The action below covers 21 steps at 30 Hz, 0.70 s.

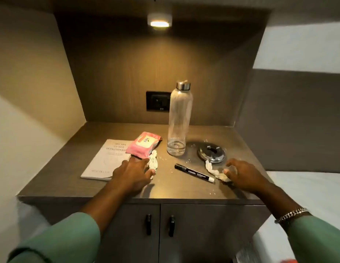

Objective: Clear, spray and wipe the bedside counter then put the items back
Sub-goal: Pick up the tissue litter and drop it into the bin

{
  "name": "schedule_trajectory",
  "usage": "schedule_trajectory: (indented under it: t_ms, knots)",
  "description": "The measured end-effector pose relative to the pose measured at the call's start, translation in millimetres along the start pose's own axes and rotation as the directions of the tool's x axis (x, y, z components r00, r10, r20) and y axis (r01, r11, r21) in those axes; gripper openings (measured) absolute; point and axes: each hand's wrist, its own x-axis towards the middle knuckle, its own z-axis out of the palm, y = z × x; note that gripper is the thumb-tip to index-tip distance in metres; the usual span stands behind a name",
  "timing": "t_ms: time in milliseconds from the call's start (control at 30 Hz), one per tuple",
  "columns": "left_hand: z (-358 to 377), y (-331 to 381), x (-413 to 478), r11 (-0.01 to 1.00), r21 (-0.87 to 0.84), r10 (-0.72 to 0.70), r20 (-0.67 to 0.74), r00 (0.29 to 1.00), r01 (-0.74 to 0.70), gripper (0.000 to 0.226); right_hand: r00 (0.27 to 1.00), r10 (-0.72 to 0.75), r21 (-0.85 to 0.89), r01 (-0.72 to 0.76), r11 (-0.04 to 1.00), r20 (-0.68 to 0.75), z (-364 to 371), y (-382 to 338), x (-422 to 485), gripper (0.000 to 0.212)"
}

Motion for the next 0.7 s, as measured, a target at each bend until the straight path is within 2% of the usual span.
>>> schedule_trajectory:
  t_ms: [33,133,233,300,400,500,633,700]
  knots:
    - [5.9,2.8,4.0,0.999,0.042,-0.021,0.010,1.000,0.020,0.055,0.999,0.022,0.041,-0.021,0.999,-0.025,6.6,2.2,7.2,0.032]
    - [26.4,8.0,10.4,0.990,0.132,-0.024,-0.174,0.984,0.047,0.043,0.992,0.023,0.021,-0.021,1.000,-0.126,18.1,3.1,14.2,0.029]
    - [37.2,11.6,13.0,1.000,-0.024,0.002,-0.284,0.959,-0.009,0.029,0.987,0.004,-0.058,-0.013,0.998,-0.159,25.1,7.2,17.2,0.012]
    - [35.9,13.6,15.7,0.991,-0.134,-0.013,-0.287,0.958,-0.027,0.028,0.983,0.032,-0.056,-0.043,0.998,-0.181,24.2,11.2,19.4,0.012]
    - [29.4,17.2,15.3,0.951,-0.304,-0.041,-0.296,0.954,-0.053,0.026,0.971,0.061,0.063,-0.048,0.997,-0.230,21.9,15.9,19.7,0.011]
    - [20.4,22.7,4.2,0.871,-0.483,-0.096,-0.347,0.933,-0.090,0.028,0.941,0.106,0.240,-0.027,0.970,-0.322,18.1,16.1,12.6,0.009]
    - [5.4,49.3,-25.6,0.766,-0.595,-0.029,-0.409,0.912,-0.243,0.026,0.836,0.159,0.439,0.107,0.892,-0.526,13.2,-4.2,-29.4,0.009]
    - [2.2,67.3,-44.1,0.702,-0.643,0.026,-0.407,0.913,-0.307,0.025,0.813,0.184,0.534,0.175,0.827,-0.552,13.8,-19.1,-63.0,0.011]
